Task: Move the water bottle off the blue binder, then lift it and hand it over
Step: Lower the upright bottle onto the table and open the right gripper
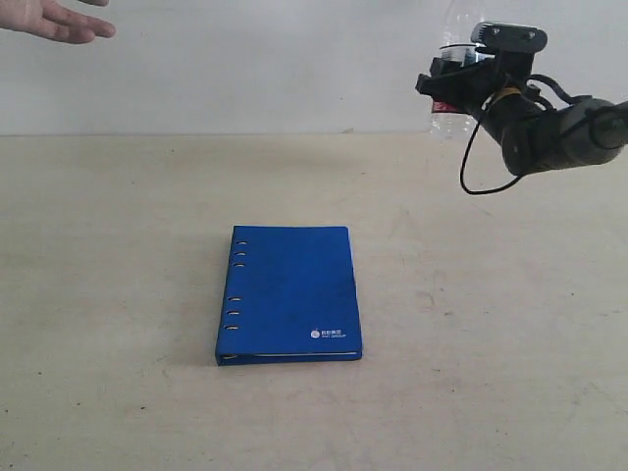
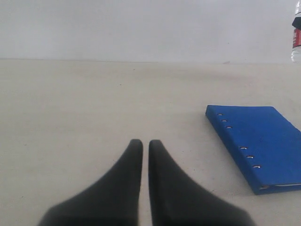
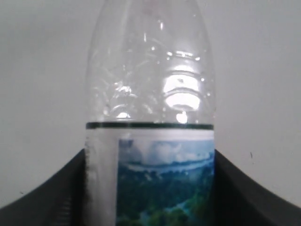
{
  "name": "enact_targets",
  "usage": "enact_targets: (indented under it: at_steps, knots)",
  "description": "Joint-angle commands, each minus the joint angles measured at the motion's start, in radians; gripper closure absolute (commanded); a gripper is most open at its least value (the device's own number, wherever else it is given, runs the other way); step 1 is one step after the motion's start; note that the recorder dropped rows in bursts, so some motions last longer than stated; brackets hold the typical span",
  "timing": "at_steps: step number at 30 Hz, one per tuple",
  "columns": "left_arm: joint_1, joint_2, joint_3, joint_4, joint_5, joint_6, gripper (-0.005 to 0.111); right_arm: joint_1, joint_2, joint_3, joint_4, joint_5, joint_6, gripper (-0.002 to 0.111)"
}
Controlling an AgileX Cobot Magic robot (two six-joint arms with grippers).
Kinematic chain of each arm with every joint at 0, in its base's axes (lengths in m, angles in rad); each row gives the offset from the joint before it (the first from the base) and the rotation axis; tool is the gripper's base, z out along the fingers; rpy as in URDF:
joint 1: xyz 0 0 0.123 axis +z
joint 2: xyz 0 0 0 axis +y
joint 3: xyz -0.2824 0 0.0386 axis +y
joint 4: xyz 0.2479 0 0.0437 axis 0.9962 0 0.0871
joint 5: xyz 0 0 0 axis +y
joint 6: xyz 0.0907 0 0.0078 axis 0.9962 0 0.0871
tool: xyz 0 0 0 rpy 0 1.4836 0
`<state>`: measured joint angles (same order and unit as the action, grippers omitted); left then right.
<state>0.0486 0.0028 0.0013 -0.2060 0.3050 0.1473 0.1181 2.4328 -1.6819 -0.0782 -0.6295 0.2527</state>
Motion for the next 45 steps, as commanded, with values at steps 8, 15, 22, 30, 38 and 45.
enact_targets:
  at_steps: [8,15,22,30,38,45]
  knots:
    - [-0.001,-0.003,-0.001,-0.008,-0.013,-0.008,0.102,0.035,0.146,-0.344,-0.01,0.34,0.027,0.059]
    - [-0.001,-0.003,-0.001,-0.008,-0.013,-0.008,0.102,0.037,0.152,-0.403,-0.01,0.452,-0.015,0.055]
    - [-0.001,-0.003,-0.001,-0.008,-0.013,-0.008,0.102,0.044,0.152,-0.478,-0.01,0.657,-0.087,0.054]
    - [-0.001,-0.003,-0.001,-0.008,-0.013,-0.008,0.102,0.044,0.15,-0.528,-0.01,0.73,-0.114,0.031]
    - [-0.001,-0.003,-0.001,-0.008,-0.013,-0.008,0.102,0.062,0.109,-0.556,-0.012,0.798,-0.149,0.031]
    - [-0.001,-0.003,-0.001,-0.008,-0.013,-0.008,0.102,0.101,-0.001,-0.558,-0.012,1.01,-0.338,0.031]
